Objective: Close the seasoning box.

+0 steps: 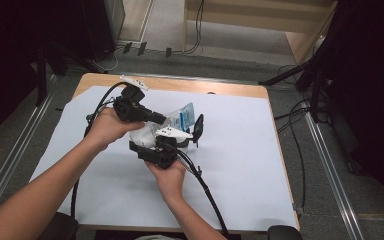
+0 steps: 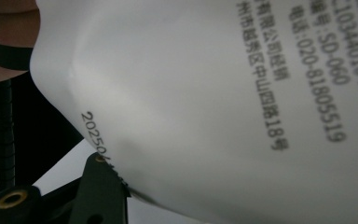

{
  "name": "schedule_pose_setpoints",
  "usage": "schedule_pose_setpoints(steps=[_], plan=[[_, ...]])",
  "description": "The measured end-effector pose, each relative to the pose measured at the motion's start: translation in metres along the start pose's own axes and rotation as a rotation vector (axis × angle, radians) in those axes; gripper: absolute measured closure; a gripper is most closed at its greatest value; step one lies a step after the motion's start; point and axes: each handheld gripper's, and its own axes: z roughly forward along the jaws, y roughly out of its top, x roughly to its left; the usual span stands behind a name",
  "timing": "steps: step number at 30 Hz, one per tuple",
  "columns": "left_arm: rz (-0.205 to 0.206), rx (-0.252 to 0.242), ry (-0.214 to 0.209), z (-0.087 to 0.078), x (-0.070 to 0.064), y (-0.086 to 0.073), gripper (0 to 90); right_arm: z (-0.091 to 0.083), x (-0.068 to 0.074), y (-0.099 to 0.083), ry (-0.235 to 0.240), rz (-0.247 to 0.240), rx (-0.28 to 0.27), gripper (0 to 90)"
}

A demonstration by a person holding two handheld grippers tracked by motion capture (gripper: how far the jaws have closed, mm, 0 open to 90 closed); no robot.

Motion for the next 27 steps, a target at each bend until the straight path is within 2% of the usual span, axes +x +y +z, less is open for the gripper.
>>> schedule_pose_setpoints(steps=[27], plan=[[0.001, 0.008, 0.004, 0.0023, 0.0002, -0.0005, 89.5, 0.0004, -0.0011, -0.0017, -0.011, -0.006, 0.007, 51.7]])
